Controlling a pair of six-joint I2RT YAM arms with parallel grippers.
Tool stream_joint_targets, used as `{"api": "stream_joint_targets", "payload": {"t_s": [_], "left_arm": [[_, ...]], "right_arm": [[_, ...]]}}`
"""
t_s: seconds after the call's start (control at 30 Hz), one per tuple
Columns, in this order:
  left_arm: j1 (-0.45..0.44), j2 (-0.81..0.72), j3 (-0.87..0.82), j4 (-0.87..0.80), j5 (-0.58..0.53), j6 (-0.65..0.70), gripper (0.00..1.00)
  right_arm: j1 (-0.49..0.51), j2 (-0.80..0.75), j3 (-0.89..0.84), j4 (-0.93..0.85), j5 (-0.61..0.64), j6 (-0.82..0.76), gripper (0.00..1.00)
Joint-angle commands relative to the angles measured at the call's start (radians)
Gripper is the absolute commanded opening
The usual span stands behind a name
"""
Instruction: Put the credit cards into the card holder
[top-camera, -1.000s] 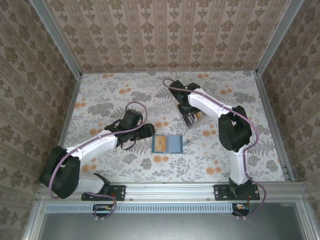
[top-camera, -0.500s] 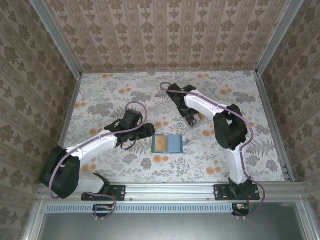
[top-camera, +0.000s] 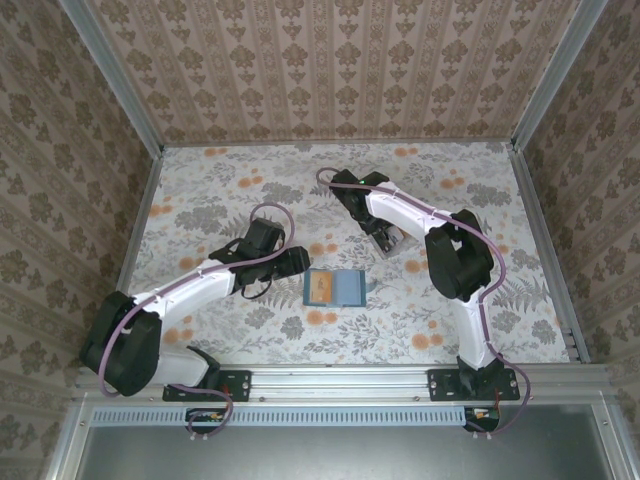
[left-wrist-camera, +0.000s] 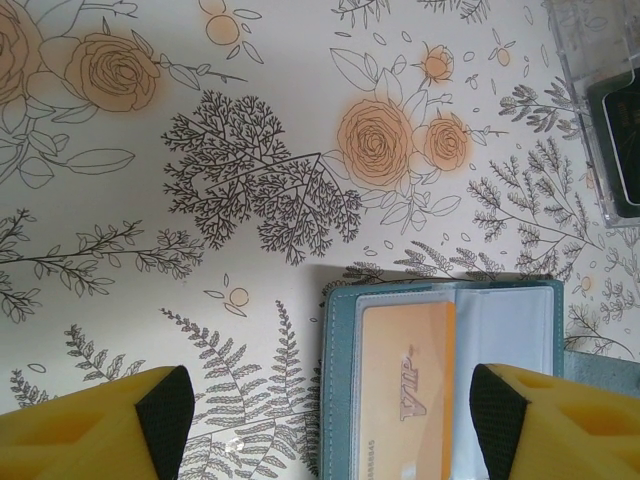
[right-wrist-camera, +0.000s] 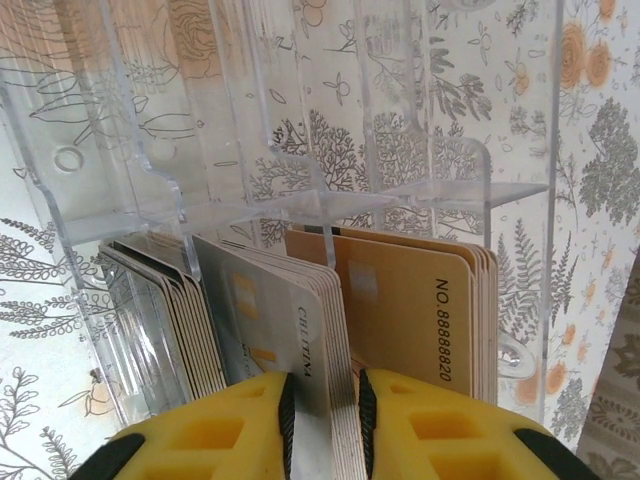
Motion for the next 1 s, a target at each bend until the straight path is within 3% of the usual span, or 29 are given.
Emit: {"api": "stream_joint_targets", "payload": {"t_s": [0.0, 0.27, 0.97], "left_arm": [[0.007, 0.008, 0.009, -0.005, 0.009, -0.013, 0.76], [0.007, 0.02, 0.01, -0.002, 0.016, -0.013, 0.76], [0.007, 0.029, 0.022, -0.006, 0.028, -0.01, 0.76]], "right_arm": [[-0.001, -0.013, 0.014, -0.036, 0.06, -0.011, 0.25], [-0.001, -0.029, 0.018, -0.042, 0.065, -0.014, 0.18], [-0.002, -0.075, 0.03, -0.098, 0.003, -0.017, 0.11]]}}
